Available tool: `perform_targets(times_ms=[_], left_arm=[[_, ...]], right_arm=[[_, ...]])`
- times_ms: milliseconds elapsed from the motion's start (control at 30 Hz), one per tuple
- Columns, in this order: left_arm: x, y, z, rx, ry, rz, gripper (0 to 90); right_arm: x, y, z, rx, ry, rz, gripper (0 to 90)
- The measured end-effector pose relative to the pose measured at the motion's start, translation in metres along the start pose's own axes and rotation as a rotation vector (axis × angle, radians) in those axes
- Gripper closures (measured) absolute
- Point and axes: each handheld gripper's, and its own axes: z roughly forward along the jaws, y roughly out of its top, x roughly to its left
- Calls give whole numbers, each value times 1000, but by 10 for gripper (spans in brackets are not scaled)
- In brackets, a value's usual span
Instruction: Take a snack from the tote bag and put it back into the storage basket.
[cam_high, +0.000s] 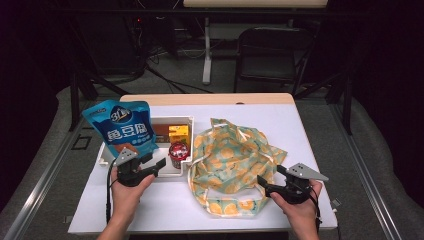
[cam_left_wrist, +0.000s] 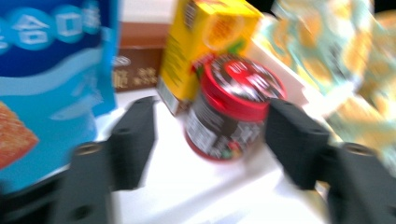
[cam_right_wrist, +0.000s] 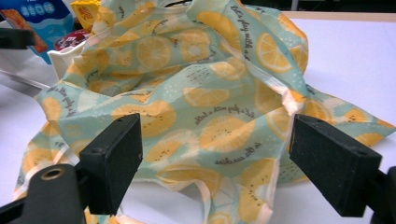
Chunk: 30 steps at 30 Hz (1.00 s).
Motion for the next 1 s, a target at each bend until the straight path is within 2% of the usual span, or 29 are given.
perform_targets(times_ms=[67, 200, 267, 300, 367, 433, 500, 567, 833, 1000], left_arm=[[-4, -1, -5, 5, -11, 38, 149], [-6, -5, -18, -12, -59, 52, 79], [-5, -7, -24, -15, -76, 62, 10], [-5, -8, -28, -20, -84, 70, 2], [-4, -9, -35, -33, -76, 65, 1], [-3, -9, -41, -44, -88, 61, 1], [0, -10, -47, -50, -77, 73, 1], [4, -12, -53, -53, -79, 66, 1], [18, -24, -70, -49, -30, 66, 2], [26, -29, -81, -65, -5, 55, 1]], right_arm=[[-1, 0, 0, -9, -1, 3, 163], [-5, 0, -2, -8, 0, 2, 149], [-7, 0, -4, -14, -4, -1, 146], [-8, 0, -4, -17, -5, -2, 144], [-11, -1, -6, -23, -4, -6, 135], [-14, -1, -8, -18, -3, -14, 126], [-18, -3, -9, -21, -3, -10, 124], [-21, -4, -10, -22, -12, -4, 124], [-36, -10, -18, -24, -42, 11, 127], [-45, -13, -21, -14, -77, 25, 145]])
